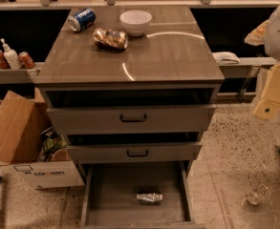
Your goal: Pick redbull can from bottom drawer and place on counter
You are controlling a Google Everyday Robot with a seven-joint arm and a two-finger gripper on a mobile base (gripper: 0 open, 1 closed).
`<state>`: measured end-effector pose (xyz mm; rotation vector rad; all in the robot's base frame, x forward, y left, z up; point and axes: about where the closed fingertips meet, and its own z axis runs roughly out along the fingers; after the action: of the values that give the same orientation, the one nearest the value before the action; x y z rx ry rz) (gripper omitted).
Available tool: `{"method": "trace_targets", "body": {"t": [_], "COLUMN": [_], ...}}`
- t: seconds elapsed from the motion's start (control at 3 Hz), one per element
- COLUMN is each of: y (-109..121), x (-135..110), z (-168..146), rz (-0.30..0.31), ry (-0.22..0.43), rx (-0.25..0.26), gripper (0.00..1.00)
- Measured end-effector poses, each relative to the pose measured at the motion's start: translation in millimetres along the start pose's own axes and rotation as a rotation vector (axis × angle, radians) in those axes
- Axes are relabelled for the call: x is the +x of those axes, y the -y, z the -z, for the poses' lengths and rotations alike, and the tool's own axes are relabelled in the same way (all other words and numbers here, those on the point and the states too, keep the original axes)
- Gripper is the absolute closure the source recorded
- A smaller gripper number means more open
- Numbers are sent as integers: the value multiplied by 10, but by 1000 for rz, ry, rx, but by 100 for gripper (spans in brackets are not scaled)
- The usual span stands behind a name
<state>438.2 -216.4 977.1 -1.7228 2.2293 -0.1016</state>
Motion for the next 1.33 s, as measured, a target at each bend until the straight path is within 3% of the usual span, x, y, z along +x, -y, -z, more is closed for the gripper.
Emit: {"method": "trace_targets", "body": {"t": [0.67, 1.33], "y": [-40, -368], "x": [-48, -319], "z": [-168, -1179], "rz": [19, 93], "ry": [28, 244], "rx": [-16, -132], "gripper": [0, 0]}}
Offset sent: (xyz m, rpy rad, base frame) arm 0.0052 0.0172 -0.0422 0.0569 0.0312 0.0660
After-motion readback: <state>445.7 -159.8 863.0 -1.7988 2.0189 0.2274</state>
